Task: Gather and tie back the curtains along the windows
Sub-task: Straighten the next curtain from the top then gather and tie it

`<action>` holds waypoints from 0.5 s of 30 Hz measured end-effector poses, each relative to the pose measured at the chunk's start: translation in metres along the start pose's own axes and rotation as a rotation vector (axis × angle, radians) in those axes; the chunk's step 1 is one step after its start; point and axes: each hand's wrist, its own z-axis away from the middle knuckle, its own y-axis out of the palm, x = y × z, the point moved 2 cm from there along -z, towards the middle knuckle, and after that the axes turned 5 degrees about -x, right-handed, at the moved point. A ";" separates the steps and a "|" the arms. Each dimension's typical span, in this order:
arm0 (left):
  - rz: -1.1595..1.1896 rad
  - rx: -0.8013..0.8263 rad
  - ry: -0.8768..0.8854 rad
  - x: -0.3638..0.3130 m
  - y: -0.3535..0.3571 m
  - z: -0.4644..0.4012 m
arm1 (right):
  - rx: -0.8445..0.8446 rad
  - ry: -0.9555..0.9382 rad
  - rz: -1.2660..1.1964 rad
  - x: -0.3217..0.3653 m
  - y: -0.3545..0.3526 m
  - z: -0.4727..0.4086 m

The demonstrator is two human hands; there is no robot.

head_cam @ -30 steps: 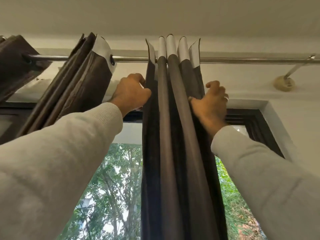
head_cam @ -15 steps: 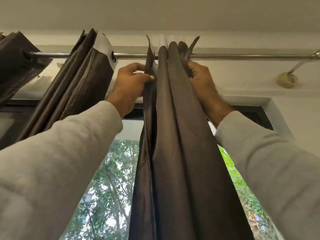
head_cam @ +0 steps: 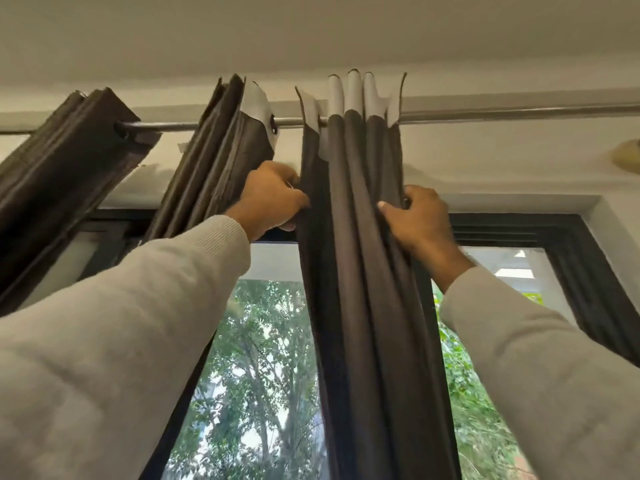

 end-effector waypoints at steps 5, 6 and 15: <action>0.425 0.064 0.075 -0.018 0.010 -0.001 | 0.162 -0.219 -0.235 0.049 0.005 -0.002; 0.527 0.066 0.068 -0.022 0.013 -0.002 | 0.182 -0.195 -0.308 0.056 0.006 -0.005; 0.203 -0.112 0.277 -0.008 0.027 0.015 | -0.124 0.195 -0.284 0.023 -0.006 0.002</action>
